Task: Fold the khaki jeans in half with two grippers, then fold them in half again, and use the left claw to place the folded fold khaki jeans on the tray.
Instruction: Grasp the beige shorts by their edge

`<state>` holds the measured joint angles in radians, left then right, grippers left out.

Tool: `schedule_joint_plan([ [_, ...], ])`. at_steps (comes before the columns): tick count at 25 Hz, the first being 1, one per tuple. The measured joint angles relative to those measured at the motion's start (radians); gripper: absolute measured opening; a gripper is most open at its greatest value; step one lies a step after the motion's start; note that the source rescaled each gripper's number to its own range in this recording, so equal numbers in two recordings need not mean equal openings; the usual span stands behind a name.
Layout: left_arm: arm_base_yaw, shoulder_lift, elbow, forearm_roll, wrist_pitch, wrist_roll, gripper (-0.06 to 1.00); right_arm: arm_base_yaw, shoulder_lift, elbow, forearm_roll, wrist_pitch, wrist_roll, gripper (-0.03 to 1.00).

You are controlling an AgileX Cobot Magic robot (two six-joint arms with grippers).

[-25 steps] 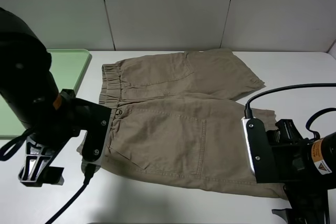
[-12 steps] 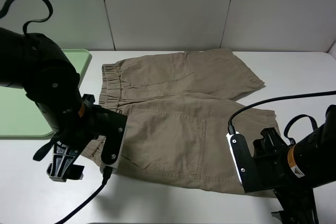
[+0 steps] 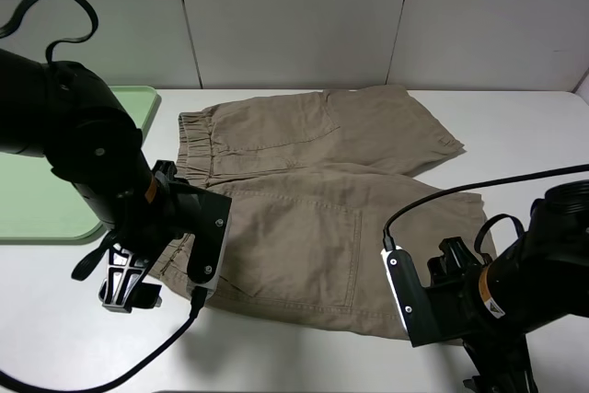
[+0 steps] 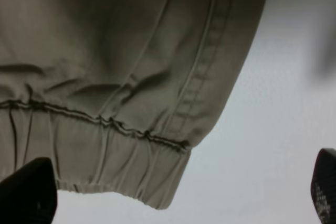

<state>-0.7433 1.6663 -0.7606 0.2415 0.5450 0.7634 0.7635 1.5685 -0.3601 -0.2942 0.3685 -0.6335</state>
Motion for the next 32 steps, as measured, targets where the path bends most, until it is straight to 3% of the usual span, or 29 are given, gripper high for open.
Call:
schedule_joint_plan([
  [14, 0.000, 0.000, 0.002, -0.004, -0.045, 0.015, 0.96, 0.000, 0.144, -0.098, 0.013, 0.059, 0.033, 1.00],
  [24, 0.000, 0.000, 0.154, -0.003, -0.235, 0.018, 0.96, 0.000, 0.146, -0.100, 0.014, 0.064, 0.056, 1.00],
  [32, 0.000, 0.088, 0.172, -0.002, -0.353, 0.018, 0.96, 0.000, 0.146, -0.100, 0.023, 0.064, 0.056, 1.00],
])
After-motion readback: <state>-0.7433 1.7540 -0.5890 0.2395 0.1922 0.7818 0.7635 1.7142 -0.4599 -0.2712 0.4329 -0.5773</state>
